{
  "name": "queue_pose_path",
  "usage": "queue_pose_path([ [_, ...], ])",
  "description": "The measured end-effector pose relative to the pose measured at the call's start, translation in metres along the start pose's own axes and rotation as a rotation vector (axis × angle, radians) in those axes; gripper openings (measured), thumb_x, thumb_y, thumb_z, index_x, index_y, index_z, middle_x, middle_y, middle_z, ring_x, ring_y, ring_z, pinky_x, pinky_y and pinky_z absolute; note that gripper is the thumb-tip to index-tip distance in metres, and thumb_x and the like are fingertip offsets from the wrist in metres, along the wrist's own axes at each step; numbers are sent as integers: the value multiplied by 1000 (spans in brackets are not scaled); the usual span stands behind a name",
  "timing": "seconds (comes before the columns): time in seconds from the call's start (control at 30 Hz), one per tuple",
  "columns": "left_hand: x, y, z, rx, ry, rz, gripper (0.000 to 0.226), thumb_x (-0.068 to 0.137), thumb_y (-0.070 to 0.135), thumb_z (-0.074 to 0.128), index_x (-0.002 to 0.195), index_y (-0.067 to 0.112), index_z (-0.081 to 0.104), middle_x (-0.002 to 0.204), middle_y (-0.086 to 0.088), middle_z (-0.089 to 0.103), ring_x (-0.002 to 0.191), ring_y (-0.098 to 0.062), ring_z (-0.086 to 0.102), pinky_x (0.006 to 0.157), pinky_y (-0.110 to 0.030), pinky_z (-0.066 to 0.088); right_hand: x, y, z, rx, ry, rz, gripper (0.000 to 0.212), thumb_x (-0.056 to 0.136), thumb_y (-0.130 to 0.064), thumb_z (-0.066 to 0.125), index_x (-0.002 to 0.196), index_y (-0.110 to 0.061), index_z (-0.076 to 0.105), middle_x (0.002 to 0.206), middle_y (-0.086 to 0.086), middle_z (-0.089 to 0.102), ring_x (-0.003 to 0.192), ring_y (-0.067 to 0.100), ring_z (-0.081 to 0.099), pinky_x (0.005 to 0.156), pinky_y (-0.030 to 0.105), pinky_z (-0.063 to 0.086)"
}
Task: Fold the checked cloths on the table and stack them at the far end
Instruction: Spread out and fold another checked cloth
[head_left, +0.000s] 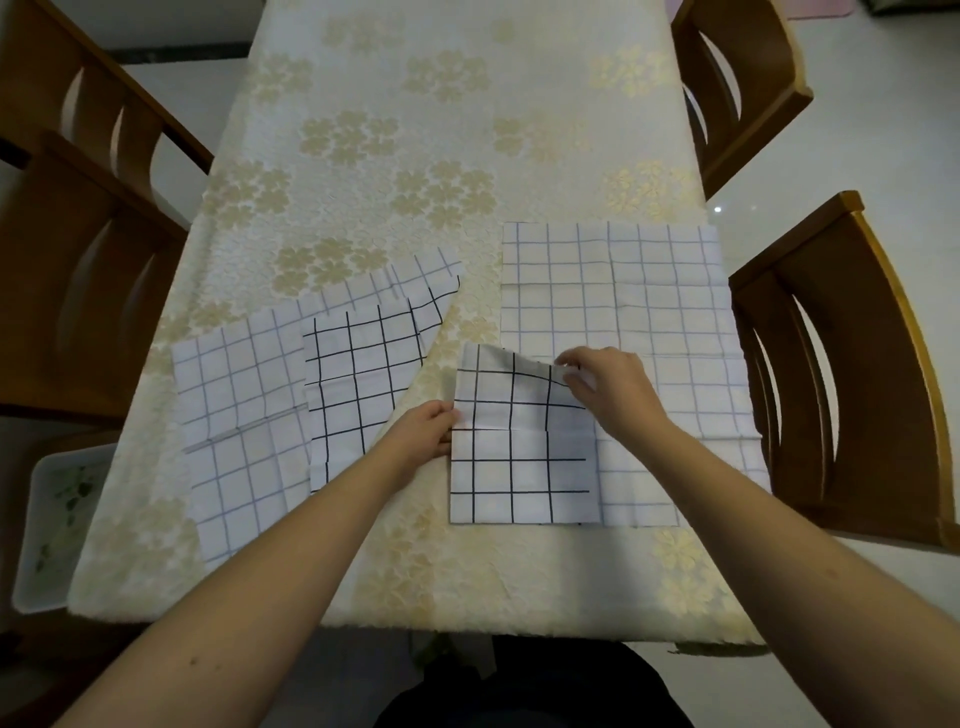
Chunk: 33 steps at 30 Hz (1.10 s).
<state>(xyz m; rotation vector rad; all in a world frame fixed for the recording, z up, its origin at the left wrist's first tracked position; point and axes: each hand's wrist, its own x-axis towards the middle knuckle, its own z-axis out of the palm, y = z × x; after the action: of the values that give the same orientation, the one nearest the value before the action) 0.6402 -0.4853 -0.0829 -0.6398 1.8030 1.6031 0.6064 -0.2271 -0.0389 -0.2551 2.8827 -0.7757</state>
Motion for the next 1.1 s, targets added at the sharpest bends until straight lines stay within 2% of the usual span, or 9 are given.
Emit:
queue_pose_path([
  [0.13,1,-3,1,-207,25,-69,40,104,41,37,114,9,59,115,-11,67,108,-25,65,100,-40,50,-49,-3,-1,-20,75,-149,13,89,-16,68,99,-21,74,91,-8,73,89,19,63,85,39,45],
  [0.3,-9,-3,3,-228,31,-23,55,105,47,28,97,9,67,97,-8,72,88,-20,65,80,-31,52,-108,-10,18,11,131,-209,20,78,-8,77,89,-24,72,90,-11,70,91,16,62,86,29,36],
  [0.47,-9,-6,2,-125,-34,13,32,102,40,46,107,13,62,111,-8,69,102,-21,65,95,-36,52,-143,-8,54,-105,79,-218,22,71,-10,79,86,-24,72,93,-10,70,91,18,62,89,27,35],
  [0.53,-5,-13,-1,55,-17,95,19,93,35,63,106,21,63,113,-5,68,104,-20,65,97,-38,52,-153,-5,69,-167,-16,-222,29,67,-14,83,91,-24,72,99,-8,70,93,19,63,89,32,42],
  [0.63,-3,-21,0,206,38,187,16,89,24,71,103,25,64,109,-2,69,100,-19,66,92,-34,54,-163,-4,82,-168,-106,-227,33,71,-23,78,103,-23,71,109,-8,69,100,18,62,91,35,47],
  [0.77,-6,-23,2,237,87,255,18,88,16,71,104,22,64,105,2,70,93,-16,66,81,-24,54,-155,-9,82,-111,15,-135,25,84,-28,67,108,-20,69,109,-6,69,102,18,62,93,34,46],
  [0.9,-12,-24,-2,200,53,315,21,88,8,70,107,13,64,106,1,72,89,-11,67,75,-15,53,-123,-12,70,-27,70,-17,36,95,-28,61,130,-19,59,125,-2,64,117,20,56,102,30,33],
  [1.0,-17,-23,-3,181,28,333,22,87,5,70,107,10,65,104,1,73,92,-9,69,78,-15,53,-85,-19,65,18,-53,28,46,99,-35,53,142,-22,46,140,-3,53,130,19,44,109,32,27],
  [1.1,-18,-22,-3,165,-2,337,23,85,2,71,106,11,65,101,1,74,93,-8,70,79,-16,53,-49,-25,67,-45,-178,-11,45,99,-41,50,140,-25,48,140,-4,52,132,19,40,110,33,23],
])
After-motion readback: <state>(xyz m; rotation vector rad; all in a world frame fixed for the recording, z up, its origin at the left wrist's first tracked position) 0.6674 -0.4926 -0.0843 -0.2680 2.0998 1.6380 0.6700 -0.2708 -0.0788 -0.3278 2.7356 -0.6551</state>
